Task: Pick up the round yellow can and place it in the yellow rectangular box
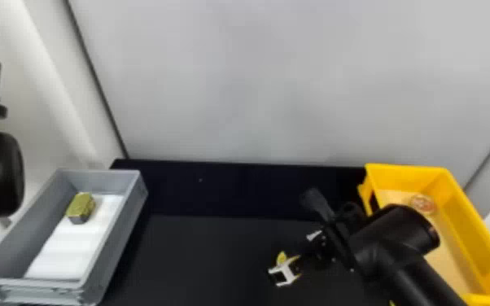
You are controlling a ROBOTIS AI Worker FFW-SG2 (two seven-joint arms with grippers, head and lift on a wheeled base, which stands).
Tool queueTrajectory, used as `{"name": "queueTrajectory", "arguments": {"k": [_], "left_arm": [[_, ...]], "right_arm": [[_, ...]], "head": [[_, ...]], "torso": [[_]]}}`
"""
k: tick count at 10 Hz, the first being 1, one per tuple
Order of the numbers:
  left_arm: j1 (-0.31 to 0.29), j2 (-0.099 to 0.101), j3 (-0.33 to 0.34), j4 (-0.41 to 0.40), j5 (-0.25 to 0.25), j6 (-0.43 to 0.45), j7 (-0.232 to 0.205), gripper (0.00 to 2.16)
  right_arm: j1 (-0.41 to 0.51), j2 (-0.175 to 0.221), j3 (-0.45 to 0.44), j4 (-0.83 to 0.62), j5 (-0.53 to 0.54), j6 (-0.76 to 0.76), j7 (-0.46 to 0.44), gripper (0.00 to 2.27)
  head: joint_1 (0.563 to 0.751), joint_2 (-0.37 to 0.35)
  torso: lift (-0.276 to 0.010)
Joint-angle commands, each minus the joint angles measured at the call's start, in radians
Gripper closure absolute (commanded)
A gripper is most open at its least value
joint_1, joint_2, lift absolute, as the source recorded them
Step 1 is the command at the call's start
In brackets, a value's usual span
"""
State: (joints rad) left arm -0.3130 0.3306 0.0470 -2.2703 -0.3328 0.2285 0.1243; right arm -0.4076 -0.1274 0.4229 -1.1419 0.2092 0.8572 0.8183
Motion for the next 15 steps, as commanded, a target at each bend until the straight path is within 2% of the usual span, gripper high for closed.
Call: {"name": "queueTrajectory", "arguments": {"k": [1,5,8,9,10,11,12,15], "left_arm": [[-0.003,-0.004,-0.002,0.0,0.0,0.0,0.002,0.1],[-0.011,-0.005,-0.01,0.003,0.0,0.0,0.0,0.1],[-0.011,-0.004,-0.012,0.003,0.0,0.003,0.0,0.1],[-0.011,-0.004,-0.012,0.002,0.0,0.003,-0.003,0.1],[-0.011,-0.002,-0.009,-0.003,0.0,0.009,-0.003,0.1],[-0.003,-0.001,-0.004,-0.005,0.0,0.011,-0.003,0.1],[0.0,0.001,0.001,-0.008,0.0,0.011,-0.003,0.1],[0.0,0.007,0.002,-0.011,0.0,0.012,-0.003,0.1]], "right_arm": [[0.004,0.002,-0.01,0.063,0.009,-0.021,0.004,0.19],[0.009,0.008,-0.015,0.126,0.03,-0.03,0.006,0.2],[0.0,0.003,-0.075,0.105,0.059,-0.045,0.015,0.2],[-0.005,0.005,-0.087,0.065,0.059,-0.036,0.027,0.2],[-0.002,0.003,-0.111,-0.044,0.055,-0.01,0.04,0.2],[-0.004,-0.015,-0.101,-0.176,0.029,0.014,-0.008,0.21],[-0.016,-0.026,-0.101,-0.205,0.024,0.016,-0.026,0.25],[-0.02,-0.026,-0.107,-0.173,0.041,0.014,-0.017,0.24]], "head": [[0.663,0.054],[0.663,0.054],[0.663,0.054],[0.663,0.054],[0.663,0.054],[0.663,0.054],[0.663,0.054],[0.663,0.054]], "torso": [[-0.01],[-0.01],[-0.01],[-0.01],[-0.01],[-0.01],[-0.01],[-0.01]]}}
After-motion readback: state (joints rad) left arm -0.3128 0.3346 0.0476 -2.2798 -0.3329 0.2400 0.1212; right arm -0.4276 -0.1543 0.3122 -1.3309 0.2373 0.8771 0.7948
